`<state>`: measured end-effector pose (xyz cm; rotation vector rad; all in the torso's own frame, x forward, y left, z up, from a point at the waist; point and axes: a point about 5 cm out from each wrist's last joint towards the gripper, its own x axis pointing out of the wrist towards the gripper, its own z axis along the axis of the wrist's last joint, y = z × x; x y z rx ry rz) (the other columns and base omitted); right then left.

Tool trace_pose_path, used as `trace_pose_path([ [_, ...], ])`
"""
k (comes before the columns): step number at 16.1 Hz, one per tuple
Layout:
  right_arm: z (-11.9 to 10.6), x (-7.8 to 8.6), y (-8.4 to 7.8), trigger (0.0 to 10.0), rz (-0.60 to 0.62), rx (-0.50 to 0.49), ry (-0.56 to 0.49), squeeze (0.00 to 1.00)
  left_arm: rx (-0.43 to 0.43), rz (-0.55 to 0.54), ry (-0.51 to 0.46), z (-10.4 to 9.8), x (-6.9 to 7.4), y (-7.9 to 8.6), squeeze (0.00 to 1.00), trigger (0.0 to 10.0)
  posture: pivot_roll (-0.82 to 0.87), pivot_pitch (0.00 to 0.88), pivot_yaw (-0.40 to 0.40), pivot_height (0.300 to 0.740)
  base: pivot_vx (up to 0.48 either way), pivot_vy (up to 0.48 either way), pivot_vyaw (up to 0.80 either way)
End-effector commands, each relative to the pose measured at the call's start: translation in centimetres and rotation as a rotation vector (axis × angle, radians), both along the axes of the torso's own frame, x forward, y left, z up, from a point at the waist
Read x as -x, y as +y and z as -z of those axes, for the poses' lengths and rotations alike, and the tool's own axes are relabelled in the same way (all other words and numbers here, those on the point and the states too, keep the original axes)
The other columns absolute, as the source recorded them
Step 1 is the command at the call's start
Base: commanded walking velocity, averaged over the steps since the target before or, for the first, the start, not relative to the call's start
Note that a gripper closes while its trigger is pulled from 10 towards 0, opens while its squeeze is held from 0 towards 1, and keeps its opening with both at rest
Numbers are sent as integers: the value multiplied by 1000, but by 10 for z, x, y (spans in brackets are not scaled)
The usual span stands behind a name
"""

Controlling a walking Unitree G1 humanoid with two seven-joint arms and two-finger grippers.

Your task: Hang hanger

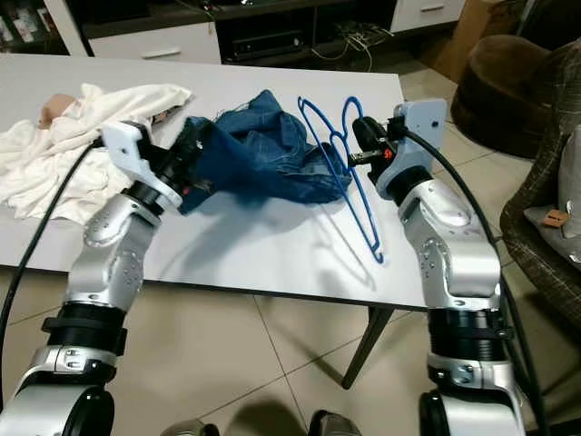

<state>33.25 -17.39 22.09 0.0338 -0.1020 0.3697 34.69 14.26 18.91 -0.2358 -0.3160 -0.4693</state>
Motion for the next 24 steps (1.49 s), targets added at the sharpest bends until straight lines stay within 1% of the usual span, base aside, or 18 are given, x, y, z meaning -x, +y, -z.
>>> trace_pose_path([
  [1,-2,4,3,10000,-37,20,-18,0,48,-31,-9,-9,-3,7,0,0,-96,29,42,740,0,0,0],
  [2,-6,7,5,10000,-92,25,-37,0,64,-38,-4,-10,-4,11,0,0,-92,30,40,740,0,0,0],
  [3,-14,11,2,10000,-145,63,-77,0,32,-7,-2,-8,-2,8,0,0,-91,30,41,740,0,0,0],
  [4,-17,10,0,10000,-147,76,-85,0,15,17,-1,-6,0,5,0,0,-89,29,40,740,0,0,0],
  [6,-24,8,-7,10000,-150,137,-113,0,-76,147,7,4,10,-11,0,0,-89,30,40,740,0,0,0],
  [7,-34,6,-10,10000,-185,193,-139,0,-135,254,17,14,22,-26,0,0,-88,31,41,740,0,0,0],
  [8,-37,5,-10,10000,-203,215,-149,0,-146,285,21,17,26,-30,0,0,-88,31,41,740,0,0,0],
  [9,-44,6,-8,10000,-277,301,-183,0,-170,353,28,23,34,-37,0,0,-83,31,39,740,0,0,0],
  [11,-46,6,-1,10000,-386,453,-216,0,-228,421,39,32,43,-41,0,0,-74,29,38,740,0,0,0],
  [12,-47,5,5,10000,-483,567,-227,0,-285,472,52,39,50,-41,0,0,-71,28,39,740,0,0,0],
  [14,-55,1,12,10000,-576,638,-235,0,-339,475,67,45,55,-35,0,0,-62,26,36,740,0,0,0],
  [16,-57,1,18,10000,-666,677,-235,0,-360,456,73,47,56,-32,0,0,-45,24,25,740,0,0,0],
  [18,-55,-1,19,10000,-687,710,-239,0,-361,460,74,48,58,-32,0,0,-42,25,27,740,0,0,0],
  [19,-53,0,22,10000,-715,739,-244,0,-360,464,78,49,60,-32,0,0,-43,26,31,740,0,0,0],
  [20,-51,0,27,10000,-759,769,-250,0,-363,470,83,50,62,-32,0,0,-43,26,31,740,0,0,0],
  [21,-50,1,32,10000,-835,804,-253,0,-372,479,90,52,64,-32,0,0,-43,26,31,740,0,0,0],
  [22,-49,1,35,10000,-864,827,-250,0,-379,485,93,53,65,-32,0,0,-43,26,31,740,0,0,0],
  [24,-42,-3,39,10000,-925,904,-208,0,-385,514,92,54,69,-36,0,0,-43,25,32,740,0,0,0],
])
